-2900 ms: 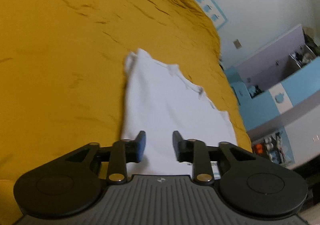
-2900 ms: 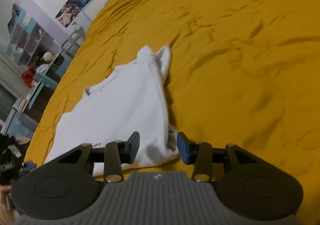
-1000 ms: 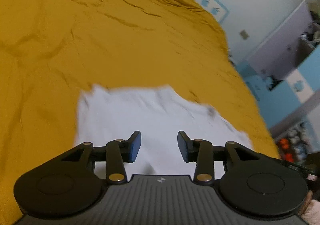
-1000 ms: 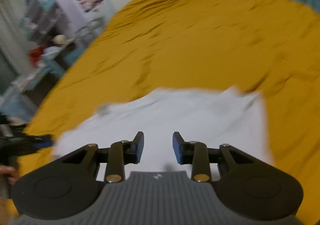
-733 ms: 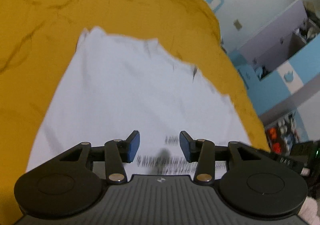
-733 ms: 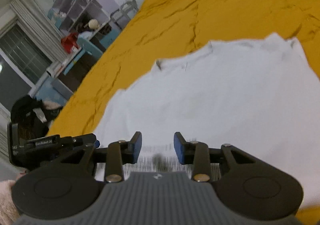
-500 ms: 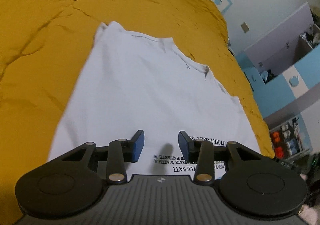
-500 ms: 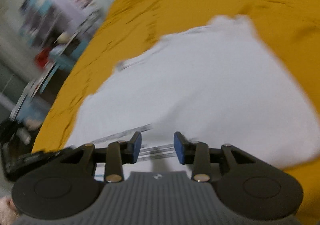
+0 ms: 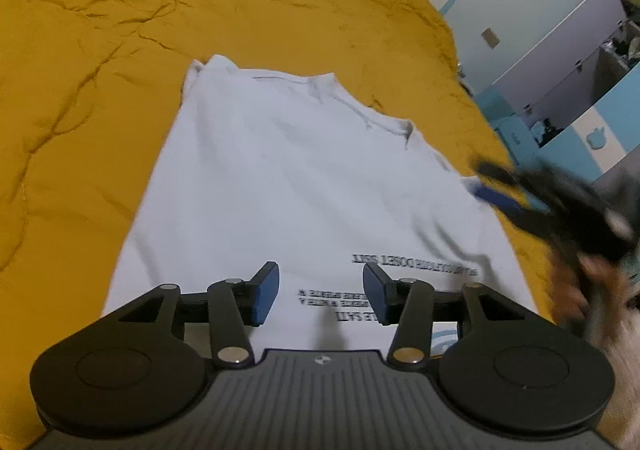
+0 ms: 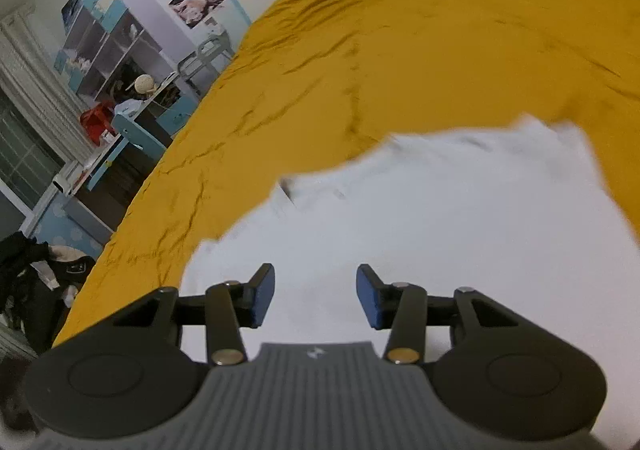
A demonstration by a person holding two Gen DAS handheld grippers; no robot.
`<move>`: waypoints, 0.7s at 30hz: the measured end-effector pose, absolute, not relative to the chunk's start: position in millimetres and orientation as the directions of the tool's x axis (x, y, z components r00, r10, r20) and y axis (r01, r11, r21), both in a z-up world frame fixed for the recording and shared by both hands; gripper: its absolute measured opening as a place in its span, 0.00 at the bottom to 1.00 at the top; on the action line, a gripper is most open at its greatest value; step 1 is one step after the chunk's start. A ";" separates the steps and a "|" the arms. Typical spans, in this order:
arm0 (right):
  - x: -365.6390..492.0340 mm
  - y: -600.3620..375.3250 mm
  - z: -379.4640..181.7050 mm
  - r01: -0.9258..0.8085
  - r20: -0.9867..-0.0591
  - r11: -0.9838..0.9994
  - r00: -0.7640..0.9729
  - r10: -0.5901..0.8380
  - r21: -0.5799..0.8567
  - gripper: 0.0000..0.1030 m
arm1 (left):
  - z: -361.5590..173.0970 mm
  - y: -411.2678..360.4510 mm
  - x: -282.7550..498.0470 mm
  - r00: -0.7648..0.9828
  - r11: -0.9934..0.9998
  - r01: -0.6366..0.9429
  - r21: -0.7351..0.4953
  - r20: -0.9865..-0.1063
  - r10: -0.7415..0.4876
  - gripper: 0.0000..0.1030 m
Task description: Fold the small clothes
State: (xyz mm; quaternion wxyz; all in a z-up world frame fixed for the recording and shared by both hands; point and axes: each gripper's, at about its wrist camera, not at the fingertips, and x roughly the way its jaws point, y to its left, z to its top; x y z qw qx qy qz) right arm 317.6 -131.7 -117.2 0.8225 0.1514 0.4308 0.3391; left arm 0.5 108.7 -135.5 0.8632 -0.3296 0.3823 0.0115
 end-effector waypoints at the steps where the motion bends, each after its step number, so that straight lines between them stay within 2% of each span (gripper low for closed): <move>1: 331.2 -113.7 -121.0 -0.414 -0.608 0.727 0.400 0.686 0.548 0.41 | -136.5 108.5 0.5 0.707 0.781 -0.270 -0.563 -0.667 -0.236 0.57; 6: 390.0 -34.8 -147.8 -0.336 -0.663 0.797 0.442 0.604 0.502 0.41 | -141.9 110.2 0.7 0.699 0.773 -0.267 -0.576 -0.667 -0.255 0.57; 11: 432.5 -5.1 -181.5 -0.199 -0.745 0.865 0.444 0.498 0.460 0.41 | -144.1 110.5 3.5 0.705 0.794 -0.247 -0.555 -0.665 -0.246 0.59; 13: 435.9 -8.0 -193.3 -0.159 -0.754 0.861 0.426 0.501 0.483 0.41 | -146.9 111.4 5.6 0.703 0.788 -0.248 -0.564 -0.664 -0.254 0.59; 16: 430.9 -13.3 -199.4 -0.169 -0.740 0.850 0.429 0.519 0.498 0.41 | -150.2 110.8 8.5 0.700 0.786 -0.247 -0.567 -0.665 -0.260 0.60; 21: 407.6 -20.8 -185.2 -0.236 -0.758 0.863 0.412 0.505 0.447 0.43 | -151.2 109.8 9.4 0.701 0.786 -0.241 -0.570 -0.662 -0.265 0.63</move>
